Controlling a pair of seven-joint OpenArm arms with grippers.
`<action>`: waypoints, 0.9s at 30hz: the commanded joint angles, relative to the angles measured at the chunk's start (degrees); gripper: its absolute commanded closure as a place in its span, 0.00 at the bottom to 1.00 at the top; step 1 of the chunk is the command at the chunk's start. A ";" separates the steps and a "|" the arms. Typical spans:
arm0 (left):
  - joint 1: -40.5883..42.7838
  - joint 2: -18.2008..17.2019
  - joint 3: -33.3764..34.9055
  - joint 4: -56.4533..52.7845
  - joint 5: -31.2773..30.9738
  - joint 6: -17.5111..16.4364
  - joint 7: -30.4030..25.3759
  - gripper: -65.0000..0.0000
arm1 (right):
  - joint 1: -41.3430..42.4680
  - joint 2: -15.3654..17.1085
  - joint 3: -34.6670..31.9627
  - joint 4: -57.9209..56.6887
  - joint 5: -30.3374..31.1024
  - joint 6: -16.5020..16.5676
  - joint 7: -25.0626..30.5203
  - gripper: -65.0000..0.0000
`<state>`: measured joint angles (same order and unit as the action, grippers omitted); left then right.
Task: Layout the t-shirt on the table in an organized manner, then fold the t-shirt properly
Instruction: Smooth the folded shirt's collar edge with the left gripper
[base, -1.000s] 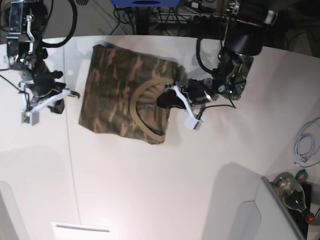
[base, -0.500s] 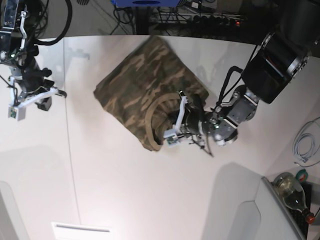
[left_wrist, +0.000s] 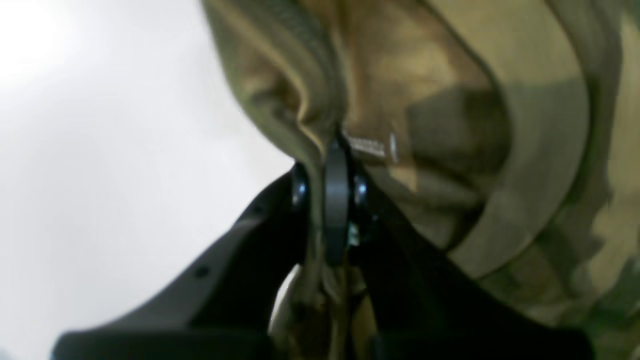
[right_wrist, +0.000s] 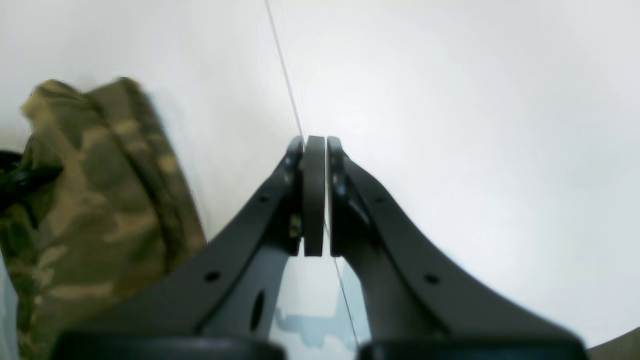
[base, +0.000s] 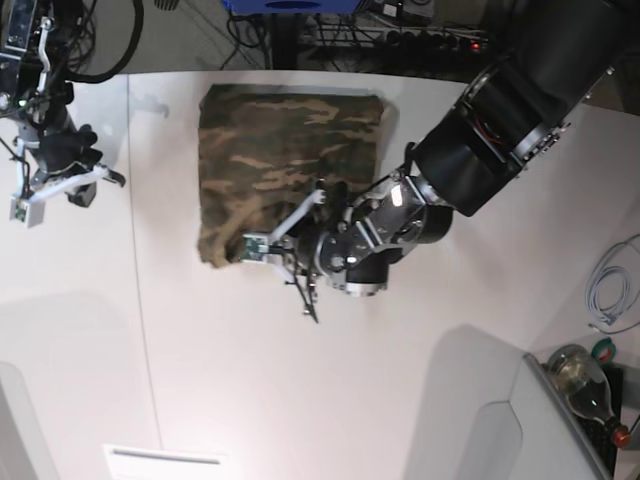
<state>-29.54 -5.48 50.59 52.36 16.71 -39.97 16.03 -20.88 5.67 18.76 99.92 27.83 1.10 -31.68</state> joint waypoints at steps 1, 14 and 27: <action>-1.71 0.33 -0.26 0.08 0.13 -0.03 -0.34 1.00 | 0.18 0.53 0.27 0.87 0.25 0.17 1.22 0.99; -2.59 0.95 -0.43 -2.38 -0.40 -0.03 -0.08 1.00 | 0.09 0.53 0.27 0.78 0.25 0.17 1.22 0.99; -2.77 1.91 0.09 -2.20 0.13 -0.03 0.54 1.00 | 0.27 0.53 0.27 0.78 0.25 0.17 1.22 0.99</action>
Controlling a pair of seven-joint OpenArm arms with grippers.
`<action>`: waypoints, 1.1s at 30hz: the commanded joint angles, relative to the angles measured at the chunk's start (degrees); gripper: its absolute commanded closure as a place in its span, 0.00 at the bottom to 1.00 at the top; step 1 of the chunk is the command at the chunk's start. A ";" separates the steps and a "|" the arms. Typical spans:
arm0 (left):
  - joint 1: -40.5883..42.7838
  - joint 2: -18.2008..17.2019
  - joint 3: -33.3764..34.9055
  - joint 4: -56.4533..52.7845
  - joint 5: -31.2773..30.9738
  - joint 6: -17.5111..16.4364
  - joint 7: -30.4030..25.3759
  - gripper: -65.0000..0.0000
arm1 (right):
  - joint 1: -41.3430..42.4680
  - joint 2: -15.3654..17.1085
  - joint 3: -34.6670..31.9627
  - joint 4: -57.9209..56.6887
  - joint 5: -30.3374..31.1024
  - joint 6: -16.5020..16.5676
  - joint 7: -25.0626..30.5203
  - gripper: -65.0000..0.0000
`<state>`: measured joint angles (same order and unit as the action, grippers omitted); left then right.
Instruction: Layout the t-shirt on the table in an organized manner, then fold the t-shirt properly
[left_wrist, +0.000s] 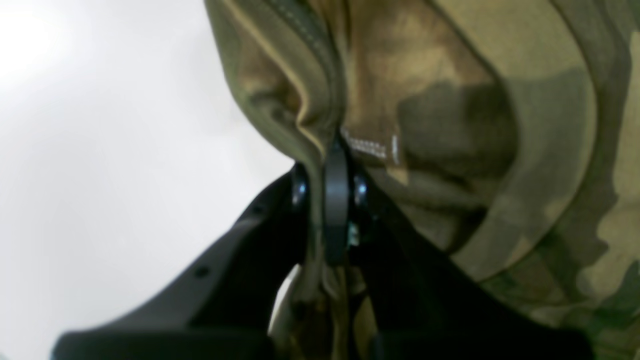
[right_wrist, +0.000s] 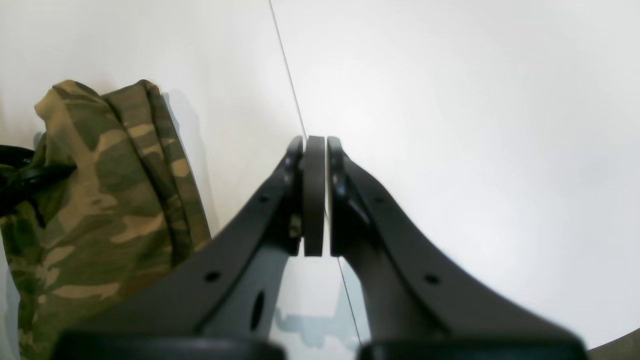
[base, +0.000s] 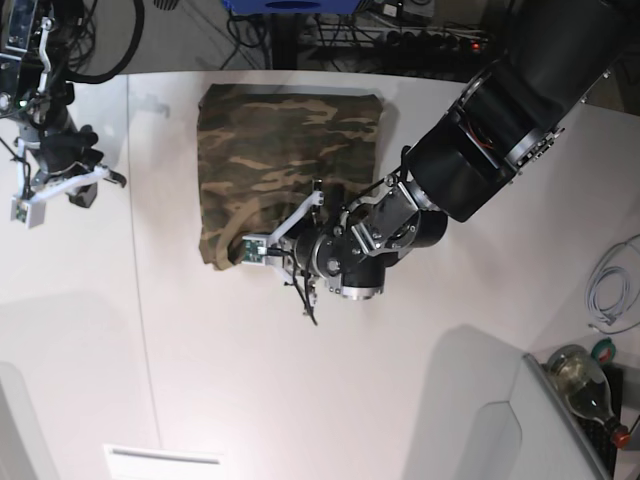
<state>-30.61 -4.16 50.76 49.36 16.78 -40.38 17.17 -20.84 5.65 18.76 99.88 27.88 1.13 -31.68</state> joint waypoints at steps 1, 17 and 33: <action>-1.87 0.69 -0.08 0.79 0.06 0.38 0.90 1.00 | 0.23 0.55 0.27 0.83 0.21 0.15 1.22 0.99; -3.46 0.34 -0.43 7.03 0.15 0.38 4.33 0.36 | 0.40 0.55 0.18 0.83 0.21 0.15 1.22 0.99; 14.22 -14.43 -21.88 47.82 -8.56 0.38 18.66 1.00 | -8.21 4.77 -0.08 8.04 -0.05 3.05 1.22 0.99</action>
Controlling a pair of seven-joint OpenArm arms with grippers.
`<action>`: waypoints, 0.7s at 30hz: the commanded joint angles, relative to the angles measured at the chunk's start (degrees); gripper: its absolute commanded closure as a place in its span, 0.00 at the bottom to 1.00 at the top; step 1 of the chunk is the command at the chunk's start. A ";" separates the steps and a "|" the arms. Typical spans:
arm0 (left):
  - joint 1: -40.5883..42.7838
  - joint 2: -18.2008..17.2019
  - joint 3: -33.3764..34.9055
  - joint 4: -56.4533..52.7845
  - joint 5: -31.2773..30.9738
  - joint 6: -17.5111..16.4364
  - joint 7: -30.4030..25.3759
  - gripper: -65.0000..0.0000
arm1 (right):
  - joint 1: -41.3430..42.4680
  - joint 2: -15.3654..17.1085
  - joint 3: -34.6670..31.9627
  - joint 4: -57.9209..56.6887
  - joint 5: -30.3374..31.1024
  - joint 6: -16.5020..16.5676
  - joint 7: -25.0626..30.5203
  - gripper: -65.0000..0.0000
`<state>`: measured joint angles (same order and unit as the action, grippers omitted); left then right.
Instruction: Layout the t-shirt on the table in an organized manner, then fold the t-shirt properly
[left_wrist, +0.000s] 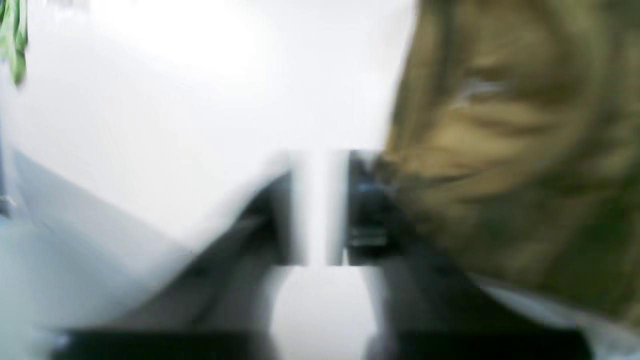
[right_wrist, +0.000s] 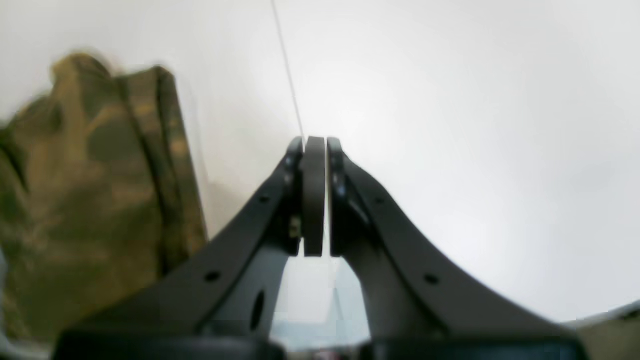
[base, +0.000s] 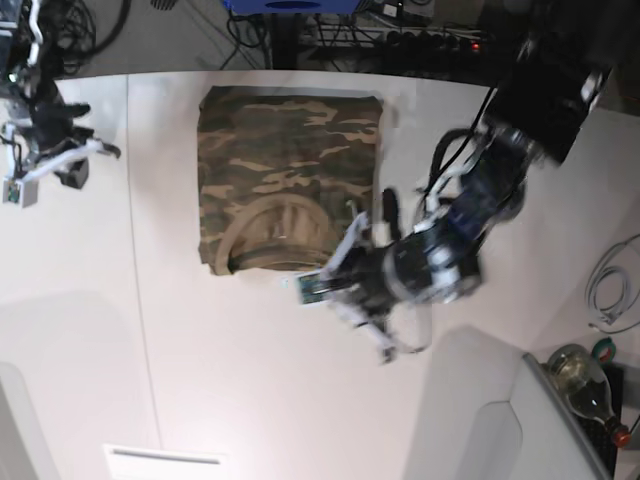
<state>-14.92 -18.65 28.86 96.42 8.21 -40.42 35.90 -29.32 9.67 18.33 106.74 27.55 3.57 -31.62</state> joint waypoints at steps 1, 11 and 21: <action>2.39 -0.03 -4.03 3.75 -0.87 0.42 -0.08 1.00 | -1.84 1.45 0.53 2.58 0.27 2.18 1.15 0.99; 38.96 -0.03 -29.08 14.39 0.01 0.42 -7.02 1.00 | -21.62 2.42 0.62 9.44 0.45 3.77 1.15 0.99; 68.24 0.33 -40.51 11.14 0.10 0.42 -22.14 1.00 | -36.39 10.15 -2.90 9.26 0.54 3.85 -9.66 0.99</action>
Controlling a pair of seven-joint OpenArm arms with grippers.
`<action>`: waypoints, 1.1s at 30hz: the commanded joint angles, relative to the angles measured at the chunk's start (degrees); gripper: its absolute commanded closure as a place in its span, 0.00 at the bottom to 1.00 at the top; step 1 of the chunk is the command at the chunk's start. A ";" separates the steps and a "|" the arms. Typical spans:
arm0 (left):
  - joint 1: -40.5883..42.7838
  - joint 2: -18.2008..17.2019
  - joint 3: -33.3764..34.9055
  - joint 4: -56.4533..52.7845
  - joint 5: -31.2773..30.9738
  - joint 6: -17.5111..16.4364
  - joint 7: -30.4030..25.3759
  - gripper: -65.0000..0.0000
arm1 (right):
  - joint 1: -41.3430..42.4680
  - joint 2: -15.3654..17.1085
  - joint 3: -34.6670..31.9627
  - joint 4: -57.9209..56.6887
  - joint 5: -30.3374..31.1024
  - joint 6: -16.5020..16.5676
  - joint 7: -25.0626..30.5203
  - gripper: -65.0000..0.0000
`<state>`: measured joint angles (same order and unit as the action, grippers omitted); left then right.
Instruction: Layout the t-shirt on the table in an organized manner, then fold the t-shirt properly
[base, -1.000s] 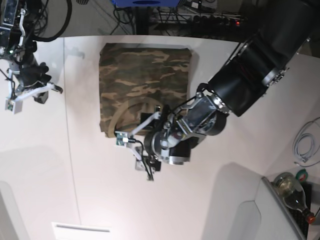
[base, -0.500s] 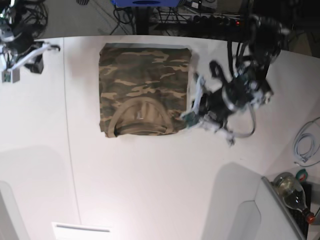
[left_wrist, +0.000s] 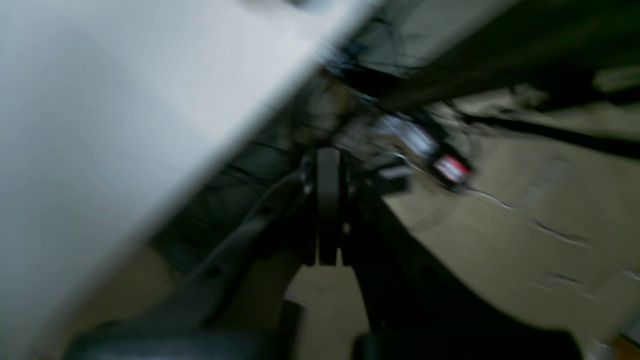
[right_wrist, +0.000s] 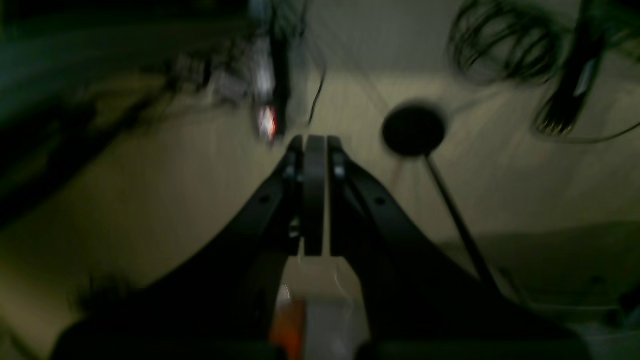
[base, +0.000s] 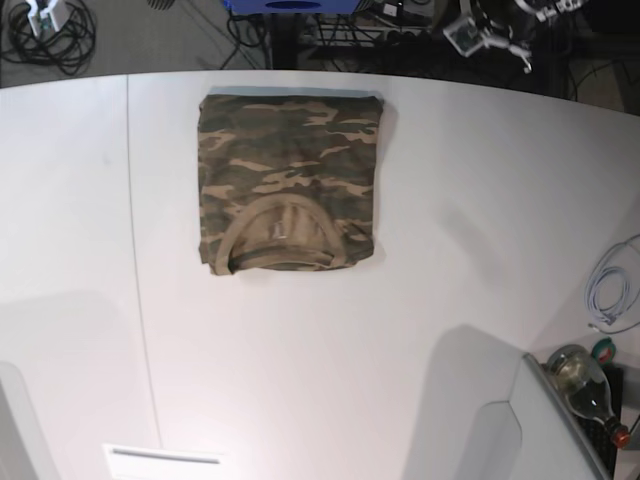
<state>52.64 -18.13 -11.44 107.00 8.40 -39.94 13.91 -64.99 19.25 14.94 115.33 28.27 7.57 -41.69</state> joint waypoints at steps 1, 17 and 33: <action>1.38 -0.11 -0.03 -1.90 -0.18 -0.06 -1.21 1.00 | -0.37 1.90 -1.27 0.23 -0.18 -0.14 -1.43 0.99; -33.52 4.37 2.17 -91.84 0.87 -0.06 -39.36 1.00 | 31.89 -4.70 -40.39 -61.39 -0.54 -0.23 23.36 0.99; -45.21 8.68 23.88 -102.39 16.78 32.78 -39.63 1.00 | 51.32 -16.83 -51.82 -110.01 -0.27 -0.50 71.27 0.98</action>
<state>7.01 -9.21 12.38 4.58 25.10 -7.03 -25.02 -13.10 2.68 -36.97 5.15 28.12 6.92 29.02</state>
